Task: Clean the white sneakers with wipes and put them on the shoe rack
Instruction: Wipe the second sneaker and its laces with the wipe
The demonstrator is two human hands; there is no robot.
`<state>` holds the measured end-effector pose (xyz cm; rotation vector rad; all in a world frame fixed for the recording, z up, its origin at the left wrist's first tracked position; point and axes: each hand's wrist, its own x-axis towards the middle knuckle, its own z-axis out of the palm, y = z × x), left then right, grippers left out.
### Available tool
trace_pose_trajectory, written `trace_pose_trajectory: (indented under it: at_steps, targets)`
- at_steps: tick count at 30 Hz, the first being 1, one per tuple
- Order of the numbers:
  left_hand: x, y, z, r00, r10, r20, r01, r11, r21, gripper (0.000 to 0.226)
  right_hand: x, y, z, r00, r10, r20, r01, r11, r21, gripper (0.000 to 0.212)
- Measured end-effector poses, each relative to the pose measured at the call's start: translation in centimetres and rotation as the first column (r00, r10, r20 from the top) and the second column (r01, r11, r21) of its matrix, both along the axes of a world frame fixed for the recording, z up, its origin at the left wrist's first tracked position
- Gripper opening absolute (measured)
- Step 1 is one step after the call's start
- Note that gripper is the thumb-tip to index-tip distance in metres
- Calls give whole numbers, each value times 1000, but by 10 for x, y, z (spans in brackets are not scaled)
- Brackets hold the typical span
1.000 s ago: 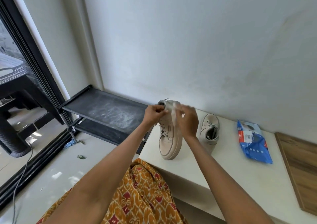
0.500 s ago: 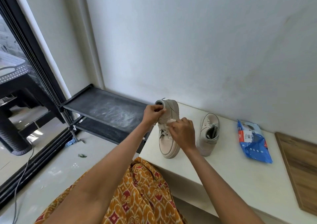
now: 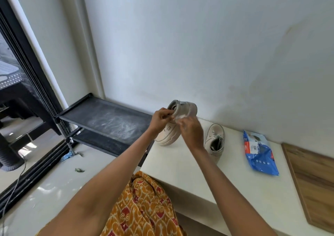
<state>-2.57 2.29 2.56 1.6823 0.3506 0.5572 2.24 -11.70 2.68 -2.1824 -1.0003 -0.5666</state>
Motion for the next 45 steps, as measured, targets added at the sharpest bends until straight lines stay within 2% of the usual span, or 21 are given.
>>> trace_pose_trajectory:
  at_steps: [2,3,6,9,13,18,21,25,26,27,29,30,34,37,39,41,43,45]
  targets:
    - [0,-1,0,999,-31,-13,31,999,42,20,-15,-2,-16,991,95,90,-89,993,-76,18]
    - [-1,-3,0,999,-45,-19,47,996,76,20,-20,-3,-19,992,103,69,-99,993,-58,21]
    - [0,-5,-1,997,-62,-46,69,980,185,22,-18,1,0,996,-54,-77,66,985,162,12]
    - [2,-8,0,996,-66,-65,79,972,223,22,5,3,32,974,-201,-102,223,924,310,8]
    - [1,-12,0,997,-42,-70,60,960,273,21,18,-4,31,960,-220,-171,245,959,140,20]
    - [2,-17,-2,995,21,-97,13,943,334,18,8,-24,5,945,-241,219,255,966,-36,34]
    - [3,-22,-1,994,37,-104,2,939,345,18,11,-35,0,923,-222,316,254,965,-65,23]
    - [1,-19,4,990,68,-126,-23,944,330,19,11,-38,-5,908,-90,410,180,966,-185,4]
    - [-2,-15,6,990,71,-124,-26,943,330,19,12,-36,-4,919,-116,378,190,968,-164,4]
    - [-5,-12,8,990,73,-121,-29,943,333,18,14,-34,2,940,-188,284,222,970,-95,8]
    - [-11,-3,10,992,73,-104,-39,954,299,16,23,-23,21,942,-336,11,333,937,109,17]
    - [-14,1,11,993,66,-94,-39,963,267,16,27,-16,30,933,-355,-60,360,921,150,18]
    - [-20,10,16,994,33,-104,-9,975,220,16,23,18,41,970,-242,18,242,970,-21,19]
    - [-24,16,15,994,48,-100,-30,983,181,19,14,28,36,974,-227,25,227,974,-18,24]
    - [-26,14,22,993,43,-112,-29,992,125,22,13,32,38,970,-229,83,232,972,-27,25]
    - [-23,9,37,992,70,-109,-64,996,57,16,12,35,40,967,-215,134,224,973,-55,29]
    - [-16,9,50,984,149,-99,-147,989,30,31,11,37,40,969,-191,158,207,974,-93,33]
    - [-10,14,59,971,181,-155,-176,983,43,22,10,36,40,985,-130,110,139,986,-87,34]
